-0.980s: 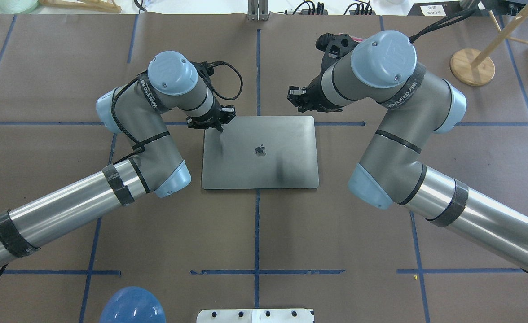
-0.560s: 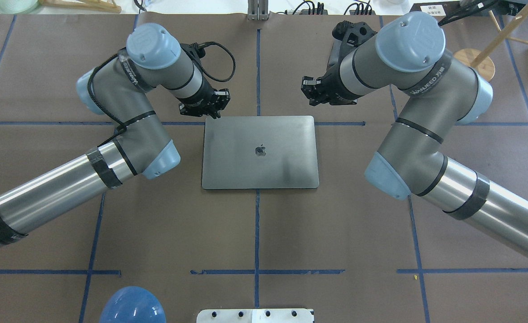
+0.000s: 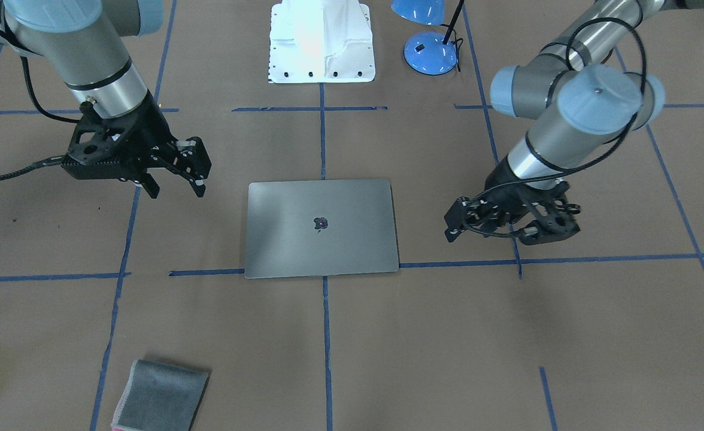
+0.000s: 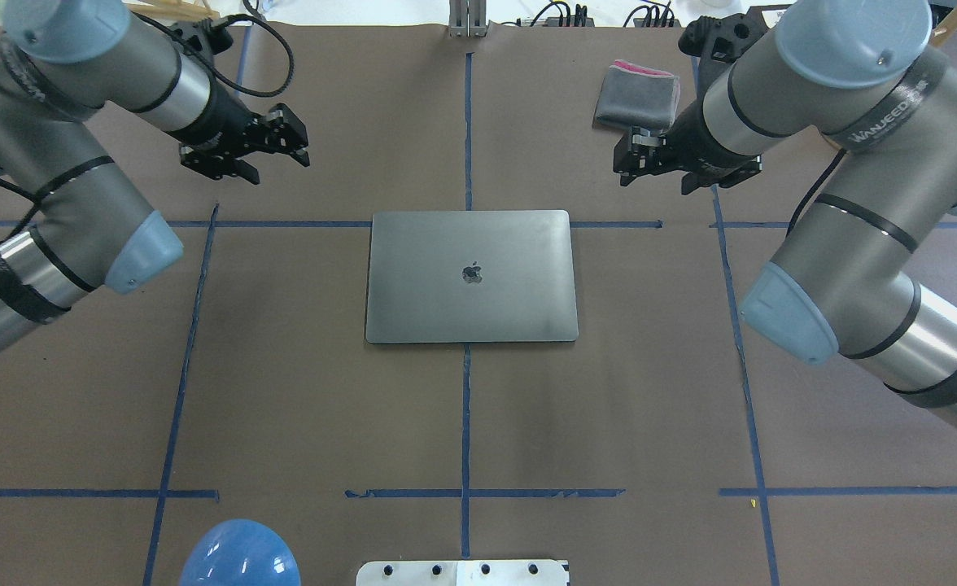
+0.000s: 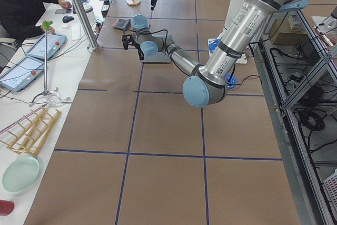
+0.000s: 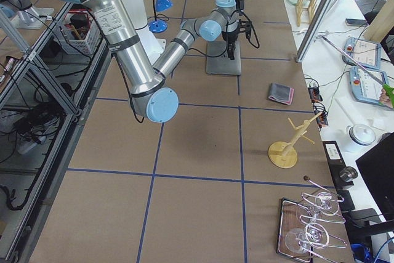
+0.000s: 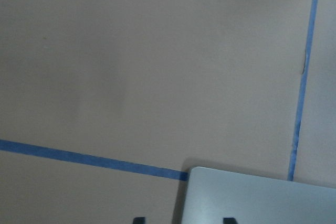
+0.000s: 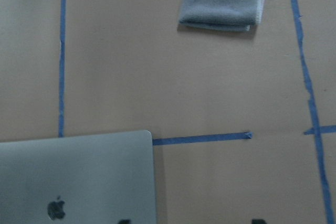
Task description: Close laptop
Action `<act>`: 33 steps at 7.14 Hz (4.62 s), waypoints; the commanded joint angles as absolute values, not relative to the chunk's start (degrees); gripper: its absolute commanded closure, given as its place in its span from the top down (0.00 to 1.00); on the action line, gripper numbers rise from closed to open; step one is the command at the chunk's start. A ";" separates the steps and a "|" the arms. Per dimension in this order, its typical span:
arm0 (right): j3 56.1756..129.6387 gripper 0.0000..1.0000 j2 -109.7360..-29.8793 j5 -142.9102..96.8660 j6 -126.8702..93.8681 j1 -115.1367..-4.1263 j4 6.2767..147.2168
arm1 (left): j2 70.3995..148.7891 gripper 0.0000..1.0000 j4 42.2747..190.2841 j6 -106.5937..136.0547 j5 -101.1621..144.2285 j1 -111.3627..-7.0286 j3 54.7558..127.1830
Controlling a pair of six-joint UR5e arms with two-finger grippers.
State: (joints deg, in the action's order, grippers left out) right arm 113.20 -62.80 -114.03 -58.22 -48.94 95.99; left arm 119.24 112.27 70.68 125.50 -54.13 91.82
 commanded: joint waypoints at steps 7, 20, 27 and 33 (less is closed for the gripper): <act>111.75 1.00 -89.55 -137.70 4.23 -83.62 104.59 | 94.86 1.00 93.37 1.22 133.07 -83.90 95.01; 95.89 1.00 -95.71 -137.55 6.59 -92.81 97.47 | 90.18 1.00 79.72 -9.84 133.24 -89.56 94.22; 95.98 1.00 -95.27 -137.72 5.89 -93.95 97.47 | 90.26 1.00 79.72 -9.84 133.24 -89.56 93.96; 95.98 1.00 -95.10 -137.64 5.89 -94.13 97.47 | 90.26 1.00 79.72 -9.84 133.24 -89.56 93.96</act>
State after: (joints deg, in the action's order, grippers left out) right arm 95.98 -95.10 -137.64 5.92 -94.13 97.47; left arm 90.26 79.69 -9.84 133.24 -89.56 93.96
